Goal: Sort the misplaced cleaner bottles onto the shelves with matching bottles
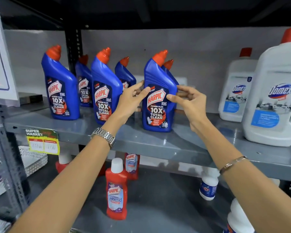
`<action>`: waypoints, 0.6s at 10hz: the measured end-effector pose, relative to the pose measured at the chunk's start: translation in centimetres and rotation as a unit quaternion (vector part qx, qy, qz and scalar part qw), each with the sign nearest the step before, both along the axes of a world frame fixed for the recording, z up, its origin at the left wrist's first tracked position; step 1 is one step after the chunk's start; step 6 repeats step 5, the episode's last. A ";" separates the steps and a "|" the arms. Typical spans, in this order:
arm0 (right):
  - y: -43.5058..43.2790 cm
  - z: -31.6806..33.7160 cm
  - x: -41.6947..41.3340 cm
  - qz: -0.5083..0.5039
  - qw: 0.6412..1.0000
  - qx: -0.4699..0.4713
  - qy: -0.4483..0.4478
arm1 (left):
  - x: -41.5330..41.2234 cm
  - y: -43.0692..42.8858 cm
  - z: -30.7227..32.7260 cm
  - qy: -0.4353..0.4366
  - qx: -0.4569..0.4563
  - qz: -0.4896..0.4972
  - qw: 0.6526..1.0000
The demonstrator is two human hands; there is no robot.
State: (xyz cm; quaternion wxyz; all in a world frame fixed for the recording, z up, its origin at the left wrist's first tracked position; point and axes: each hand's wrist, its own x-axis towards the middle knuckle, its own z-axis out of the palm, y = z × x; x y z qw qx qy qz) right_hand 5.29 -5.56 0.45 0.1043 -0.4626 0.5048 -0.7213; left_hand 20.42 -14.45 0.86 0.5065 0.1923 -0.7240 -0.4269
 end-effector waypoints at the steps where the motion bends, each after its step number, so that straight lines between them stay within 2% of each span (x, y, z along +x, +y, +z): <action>1: 0.0 -0.1 -0.2 0.008 1.000 0.015 0.002 | -0.1 -0.1 -0.1 0.003 0.008 -0.004 1.000; 4: 0.3 -0.6 0.5 0.019 1.000 0.000 -0.015 | -0.8 0.3 -1.1 0.027 -0.001 0.039 0.999; 5: 1.5 -1.7 0.0 -0.047 0.999 -0.012 0.004 | -1.2 1.0 -1.8 0.085 -0.034 0.098 0.991; 6: 1.5 -1.7 0.0 -0.047 0.999 -0.012 0.004 | -1.2 1.0 -1.8 0.085 -0.034 0.098 0.991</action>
